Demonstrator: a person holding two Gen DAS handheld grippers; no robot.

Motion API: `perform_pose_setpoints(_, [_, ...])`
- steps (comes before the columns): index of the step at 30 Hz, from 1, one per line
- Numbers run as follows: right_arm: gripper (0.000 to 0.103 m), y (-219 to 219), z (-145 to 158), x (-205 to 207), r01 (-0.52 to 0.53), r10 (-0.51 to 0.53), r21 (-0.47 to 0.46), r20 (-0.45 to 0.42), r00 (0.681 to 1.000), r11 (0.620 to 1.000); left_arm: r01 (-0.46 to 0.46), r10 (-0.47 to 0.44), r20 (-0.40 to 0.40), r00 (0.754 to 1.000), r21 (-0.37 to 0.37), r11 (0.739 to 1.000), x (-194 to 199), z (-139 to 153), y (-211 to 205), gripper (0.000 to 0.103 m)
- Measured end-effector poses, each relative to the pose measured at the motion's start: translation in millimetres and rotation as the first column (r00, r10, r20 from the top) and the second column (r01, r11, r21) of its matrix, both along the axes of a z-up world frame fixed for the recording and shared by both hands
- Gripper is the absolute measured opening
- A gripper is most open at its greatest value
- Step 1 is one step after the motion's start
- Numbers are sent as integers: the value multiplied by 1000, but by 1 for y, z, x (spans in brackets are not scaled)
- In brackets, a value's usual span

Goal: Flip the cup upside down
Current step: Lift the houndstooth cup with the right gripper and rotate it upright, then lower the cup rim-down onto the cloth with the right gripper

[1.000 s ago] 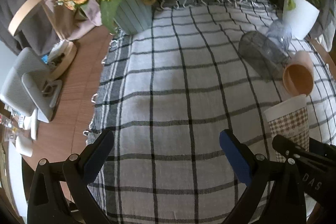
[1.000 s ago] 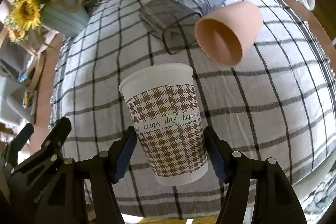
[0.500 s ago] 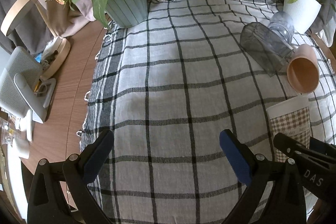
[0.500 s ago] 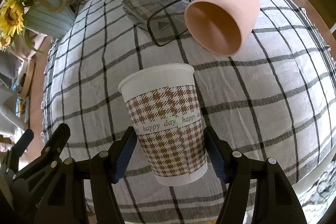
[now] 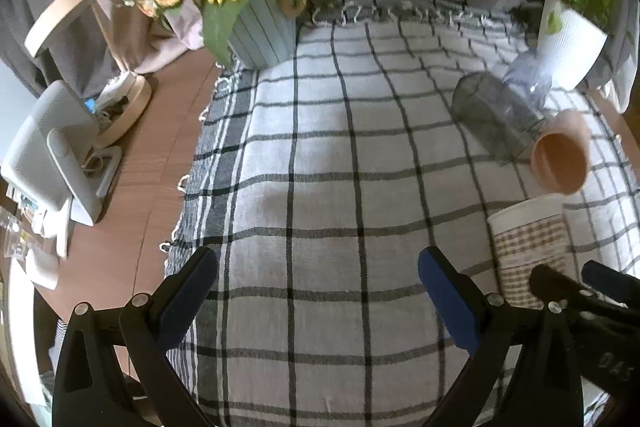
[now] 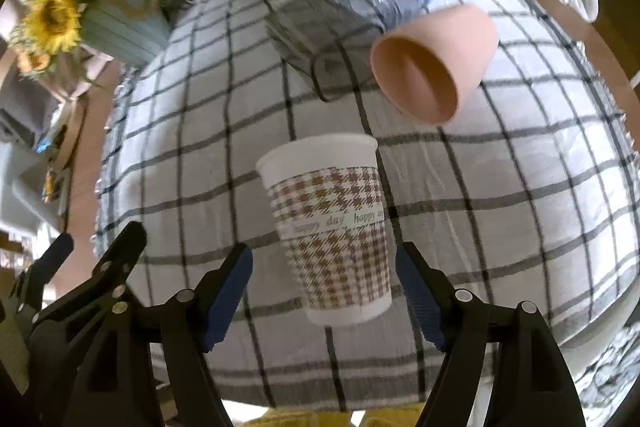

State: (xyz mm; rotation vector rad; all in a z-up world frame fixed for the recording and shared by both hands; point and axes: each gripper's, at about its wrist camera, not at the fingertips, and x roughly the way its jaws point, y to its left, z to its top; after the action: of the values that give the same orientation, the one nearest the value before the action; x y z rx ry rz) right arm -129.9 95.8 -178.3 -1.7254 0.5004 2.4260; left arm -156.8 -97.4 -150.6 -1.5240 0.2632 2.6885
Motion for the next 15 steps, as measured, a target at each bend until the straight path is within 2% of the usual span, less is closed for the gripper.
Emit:
perform_pose_setpoints(3, [74, 6, 24, 16, 17, -14, 33, -72, 997, 999, -11, 12, -47, 999, 30, 1000, 15, 11, 3, 102])
perform_pose_setpoints(7, [74, 27, 38, 33, 54, -45, 81, -110, 993, 995, -4, 10, -100, 995, 63, 998, 35, 16, 16, 102])
perform_pose_setpoints(12, [74, 58, 33, 50, 80, -69, 130, -86, 994, 988, 17, 3, -154, 988, 132, 991, 65, 7, 46, 102])
perform_pose_setpoints(15, [74, 79, 25, 61, 83, -74, 161, -61, 995, 983, 32, -3, -204, 979, 139, 990, 82, -3, 72, 102])
